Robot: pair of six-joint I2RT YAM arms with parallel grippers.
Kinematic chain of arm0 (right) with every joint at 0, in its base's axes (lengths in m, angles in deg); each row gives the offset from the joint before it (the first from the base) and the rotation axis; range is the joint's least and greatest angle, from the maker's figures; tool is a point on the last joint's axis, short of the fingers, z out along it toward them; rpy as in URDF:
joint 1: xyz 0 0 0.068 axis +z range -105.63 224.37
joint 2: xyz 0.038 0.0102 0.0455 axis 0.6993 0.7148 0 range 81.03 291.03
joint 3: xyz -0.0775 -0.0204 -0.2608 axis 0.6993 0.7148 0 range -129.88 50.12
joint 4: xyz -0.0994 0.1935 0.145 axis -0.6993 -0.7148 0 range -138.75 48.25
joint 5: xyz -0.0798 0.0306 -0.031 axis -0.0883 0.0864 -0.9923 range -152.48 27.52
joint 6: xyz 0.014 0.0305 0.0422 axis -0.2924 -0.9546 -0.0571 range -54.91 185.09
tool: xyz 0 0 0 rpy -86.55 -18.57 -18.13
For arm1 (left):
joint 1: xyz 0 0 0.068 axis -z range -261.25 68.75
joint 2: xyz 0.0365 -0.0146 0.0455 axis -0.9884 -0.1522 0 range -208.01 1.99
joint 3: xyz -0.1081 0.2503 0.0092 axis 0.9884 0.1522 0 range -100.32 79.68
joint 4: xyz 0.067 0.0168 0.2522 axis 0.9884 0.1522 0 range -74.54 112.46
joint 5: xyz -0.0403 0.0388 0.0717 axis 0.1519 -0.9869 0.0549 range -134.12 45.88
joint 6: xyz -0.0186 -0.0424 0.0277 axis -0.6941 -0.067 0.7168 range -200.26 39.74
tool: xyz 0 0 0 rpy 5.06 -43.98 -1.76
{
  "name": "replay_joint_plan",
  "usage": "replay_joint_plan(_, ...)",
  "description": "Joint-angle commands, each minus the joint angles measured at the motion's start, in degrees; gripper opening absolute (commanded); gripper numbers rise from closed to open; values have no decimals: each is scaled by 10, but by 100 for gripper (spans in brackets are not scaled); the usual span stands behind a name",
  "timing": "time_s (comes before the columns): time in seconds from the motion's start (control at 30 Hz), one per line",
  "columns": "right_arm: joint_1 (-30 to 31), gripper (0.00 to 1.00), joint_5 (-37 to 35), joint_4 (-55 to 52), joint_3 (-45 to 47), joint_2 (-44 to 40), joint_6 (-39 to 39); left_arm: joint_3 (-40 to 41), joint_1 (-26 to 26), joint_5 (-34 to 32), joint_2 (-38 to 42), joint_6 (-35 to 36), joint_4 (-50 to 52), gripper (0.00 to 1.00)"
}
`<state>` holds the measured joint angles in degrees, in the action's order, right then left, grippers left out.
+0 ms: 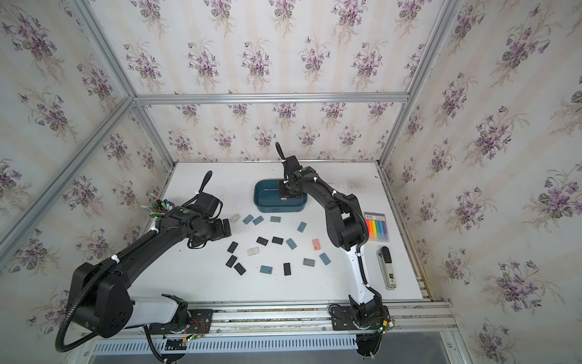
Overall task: Put the eraser in the storage box
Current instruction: Place the eraser in the storage box.
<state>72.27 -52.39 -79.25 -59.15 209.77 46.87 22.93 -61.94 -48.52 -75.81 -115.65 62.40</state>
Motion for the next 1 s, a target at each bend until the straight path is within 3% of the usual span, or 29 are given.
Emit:
replay_joint_plan(0.0,0,0,0,2,-2,14,2,-6,0,-4,-3,-6,0,100)
replay_joint_plan(0.27,0,8,-12,-5,-13,41,8,-9,0,-6,-5,-5,3,100)
replay_joint_plan(0.67,1,50,-17,-5,-20,32,13,-9,0,-10,-11,-5,4,100)
replay_joint_plan(0.87,1,66,-22,0,-11,21,14,-13,0,-11,-15,-5,5,100)
replay_joint_plan(0.97,10,69,-72,-13,-17,22,24,-16,0,-11,-16,-4,7,100)
